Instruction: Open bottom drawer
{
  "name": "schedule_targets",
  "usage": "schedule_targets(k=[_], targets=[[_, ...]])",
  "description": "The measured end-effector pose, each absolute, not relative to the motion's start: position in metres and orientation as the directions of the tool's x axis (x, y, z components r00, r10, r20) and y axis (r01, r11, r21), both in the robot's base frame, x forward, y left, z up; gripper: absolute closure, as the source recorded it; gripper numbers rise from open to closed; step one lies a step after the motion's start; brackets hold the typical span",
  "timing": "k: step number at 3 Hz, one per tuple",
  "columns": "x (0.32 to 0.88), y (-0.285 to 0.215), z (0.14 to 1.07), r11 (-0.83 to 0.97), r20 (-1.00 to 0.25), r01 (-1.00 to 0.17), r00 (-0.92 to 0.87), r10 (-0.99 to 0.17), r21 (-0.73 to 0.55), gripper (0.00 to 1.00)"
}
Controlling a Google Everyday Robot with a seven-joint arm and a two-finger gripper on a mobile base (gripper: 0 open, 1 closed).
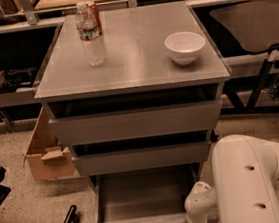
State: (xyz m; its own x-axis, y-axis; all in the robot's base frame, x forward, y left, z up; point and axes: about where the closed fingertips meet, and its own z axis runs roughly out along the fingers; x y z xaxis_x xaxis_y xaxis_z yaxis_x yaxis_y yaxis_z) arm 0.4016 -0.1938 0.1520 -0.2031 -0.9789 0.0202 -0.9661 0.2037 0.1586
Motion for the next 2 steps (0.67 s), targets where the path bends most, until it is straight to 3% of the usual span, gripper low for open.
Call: schedule_targets(k=[2], targets=[[0.4091, -0.1948, 0.1543, 0.204, 0.020, -0.966, -0.203, -0.979, 0.159, 0.87]])
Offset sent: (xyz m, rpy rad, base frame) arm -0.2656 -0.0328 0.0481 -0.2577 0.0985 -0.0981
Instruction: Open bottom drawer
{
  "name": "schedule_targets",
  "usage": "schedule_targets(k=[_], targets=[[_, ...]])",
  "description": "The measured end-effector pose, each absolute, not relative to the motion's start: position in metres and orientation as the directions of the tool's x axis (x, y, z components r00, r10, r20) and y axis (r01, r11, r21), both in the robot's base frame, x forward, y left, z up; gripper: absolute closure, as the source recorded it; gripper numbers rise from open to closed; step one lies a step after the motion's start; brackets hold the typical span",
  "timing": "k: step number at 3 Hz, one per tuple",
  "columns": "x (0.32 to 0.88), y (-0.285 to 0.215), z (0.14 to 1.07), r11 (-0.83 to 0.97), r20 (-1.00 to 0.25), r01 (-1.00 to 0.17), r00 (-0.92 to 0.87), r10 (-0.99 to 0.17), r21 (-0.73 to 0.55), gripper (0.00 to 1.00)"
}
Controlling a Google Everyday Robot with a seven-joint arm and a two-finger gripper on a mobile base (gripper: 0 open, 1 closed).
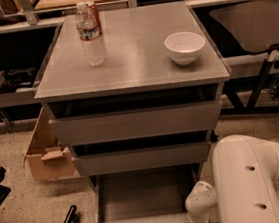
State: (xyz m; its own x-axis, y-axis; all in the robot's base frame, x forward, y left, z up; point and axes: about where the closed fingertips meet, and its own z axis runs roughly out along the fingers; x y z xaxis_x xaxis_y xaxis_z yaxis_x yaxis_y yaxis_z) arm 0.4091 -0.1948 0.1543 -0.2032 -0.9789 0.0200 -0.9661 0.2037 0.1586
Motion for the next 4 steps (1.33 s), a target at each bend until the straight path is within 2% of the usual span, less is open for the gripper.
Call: schedule_targets(k=[1, 4], targets=[[0.394, -0.200, 0.158, 0.218, 0.042, -0.963, -0.214, -0.976, 0.161, 1.00], [0.379, -0.208, 0.160, 0.228, 0.055, -0.958, -0.222, -0.973, 0.171, 1.00]])
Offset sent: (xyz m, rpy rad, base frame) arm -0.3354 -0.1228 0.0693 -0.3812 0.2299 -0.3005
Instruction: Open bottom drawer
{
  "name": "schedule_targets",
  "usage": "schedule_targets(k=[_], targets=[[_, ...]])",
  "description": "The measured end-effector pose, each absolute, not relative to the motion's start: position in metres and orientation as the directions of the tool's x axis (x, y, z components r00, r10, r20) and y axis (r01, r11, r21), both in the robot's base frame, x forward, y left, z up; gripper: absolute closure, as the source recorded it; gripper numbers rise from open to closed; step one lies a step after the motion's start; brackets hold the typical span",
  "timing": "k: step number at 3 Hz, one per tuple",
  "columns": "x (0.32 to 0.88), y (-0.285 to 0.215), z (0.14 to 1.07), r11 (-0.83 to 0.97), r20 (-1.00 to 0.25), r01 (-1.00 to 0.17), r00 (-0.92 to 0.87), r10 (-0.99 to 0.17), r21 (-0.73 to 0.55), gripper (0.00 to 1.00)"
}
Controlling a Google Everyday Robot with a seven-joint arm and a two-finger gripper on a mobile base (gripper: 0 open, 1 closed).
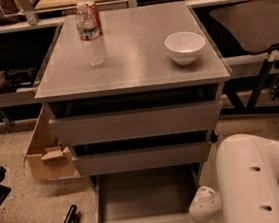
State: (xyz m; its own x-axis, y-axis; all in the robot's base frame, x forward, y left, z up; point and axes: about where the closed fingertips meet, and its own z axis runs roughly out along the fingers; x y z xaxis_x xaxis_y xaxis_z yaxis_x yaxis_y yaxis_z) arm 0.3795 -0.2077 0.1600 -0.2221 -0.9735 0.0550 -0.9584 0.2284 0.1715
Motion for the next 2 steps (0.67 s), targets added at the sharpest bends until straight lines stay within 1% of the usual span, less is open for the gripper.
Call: schedule_targets(k=[2], targets=[[0.3720, -0.2117, 0.1605, 0.227, 0.060, -0.957, -0.219, -0.974, 0.183, 1.00]])
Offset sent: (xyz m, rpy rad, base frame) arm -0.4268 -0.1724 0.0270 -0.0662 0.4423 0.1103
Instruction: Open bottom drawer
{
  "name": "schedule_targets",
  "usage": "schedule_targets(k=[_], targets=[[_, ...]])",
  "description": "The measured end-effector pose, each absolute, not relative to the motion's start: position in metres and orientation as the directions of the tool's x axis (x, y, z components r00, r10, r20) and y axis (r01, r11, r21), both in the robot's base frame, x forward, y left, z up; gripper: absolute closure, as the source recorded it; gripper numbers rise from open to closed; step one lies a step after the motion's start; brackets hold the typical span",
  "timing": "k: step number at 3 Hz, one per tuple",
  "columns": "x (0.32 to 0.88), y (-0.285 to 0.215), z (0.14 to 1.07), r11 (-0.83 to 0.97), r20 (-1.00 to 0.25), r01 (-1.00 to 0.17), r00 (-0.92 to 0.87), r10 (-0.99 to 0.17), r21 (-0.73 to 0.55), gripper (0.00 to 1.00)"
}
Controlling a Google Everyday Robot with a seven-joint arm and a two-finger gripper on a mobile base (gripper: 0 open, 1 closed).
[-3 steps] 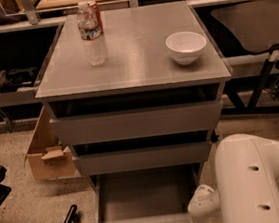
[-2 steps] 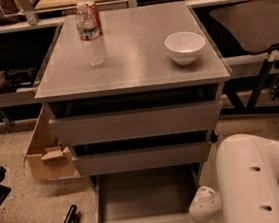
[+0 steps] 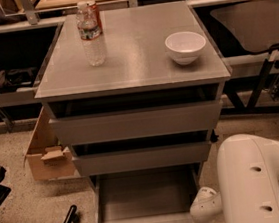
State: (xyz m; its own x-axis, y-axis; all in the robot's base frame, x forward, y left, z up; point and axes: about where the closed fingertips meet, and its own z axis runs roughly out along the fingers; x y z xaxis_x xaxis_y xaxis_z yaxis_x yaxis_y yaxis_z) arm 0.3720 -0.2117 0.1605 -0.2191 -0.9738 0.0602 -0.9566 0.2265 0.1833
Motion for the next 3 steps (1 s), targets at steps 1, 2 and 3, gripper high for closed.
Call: schedule_targets(k=[1, 2, 3], targets=[[0.372, -0.218, 0.162, 0.230, 0.065, -0.957, -0.221, -0.973, 0.179, 1.00], [0.368, -0.219, 0.162, 0.228, 0.068, -0.956, -0.219, -0.973, 0.187, 1.00], [0.355, -0.230, 0.157, 0.220, 0.076, -0.954, -0.209, -0.975, 0.205, 1.00]])
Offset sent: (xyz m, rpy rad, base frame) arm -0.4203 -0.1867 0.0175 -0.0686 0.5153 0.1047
